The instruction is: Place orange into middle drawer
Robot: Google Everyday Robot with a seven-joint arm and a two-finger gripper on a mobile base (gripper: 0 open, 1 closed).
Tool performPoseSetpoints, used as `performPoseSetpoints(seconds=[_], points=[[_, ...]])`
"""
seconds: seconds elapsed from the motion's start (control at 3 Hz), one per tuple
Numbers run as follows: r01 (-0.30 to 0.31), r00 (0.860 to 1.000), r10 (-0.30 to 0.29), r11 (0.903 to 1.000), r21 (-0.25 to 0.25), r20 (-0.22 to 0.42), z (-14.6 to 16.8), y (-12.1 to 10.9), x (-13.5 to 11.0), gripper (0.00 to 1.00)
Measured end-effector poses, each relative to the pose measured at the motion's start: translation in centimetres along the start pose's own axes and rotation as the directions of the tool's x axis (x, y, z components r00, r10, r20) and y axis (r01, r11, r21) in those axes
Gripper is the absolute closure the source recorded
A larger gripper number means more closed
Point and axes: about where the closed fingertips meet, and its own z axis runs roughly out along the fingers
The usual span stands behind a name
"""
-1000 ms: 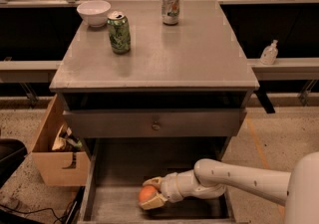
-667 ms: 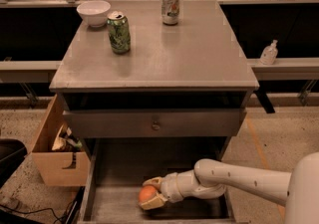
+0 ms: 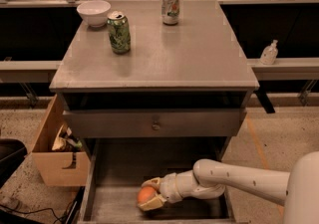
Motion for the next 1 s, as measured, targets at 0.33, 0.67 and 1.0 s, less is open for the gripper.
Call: performPoseSetpoints(seconds=[0.33, 0.67, 1.0], points=[[0.0, 1.0, 0.0, 1.0, -0.003, 0.0, 0.13, 0.09, -0.02, 0.08], [0.0, 1.0, 0.0, 1.0, -0.006, 0.001, 0.25, 0.17, -0.04, 0.0], [0.0, 1.0, 0.0, 1.0, -0.006, 0.001, 0.25, 0.18, -0.04, 0.0]])
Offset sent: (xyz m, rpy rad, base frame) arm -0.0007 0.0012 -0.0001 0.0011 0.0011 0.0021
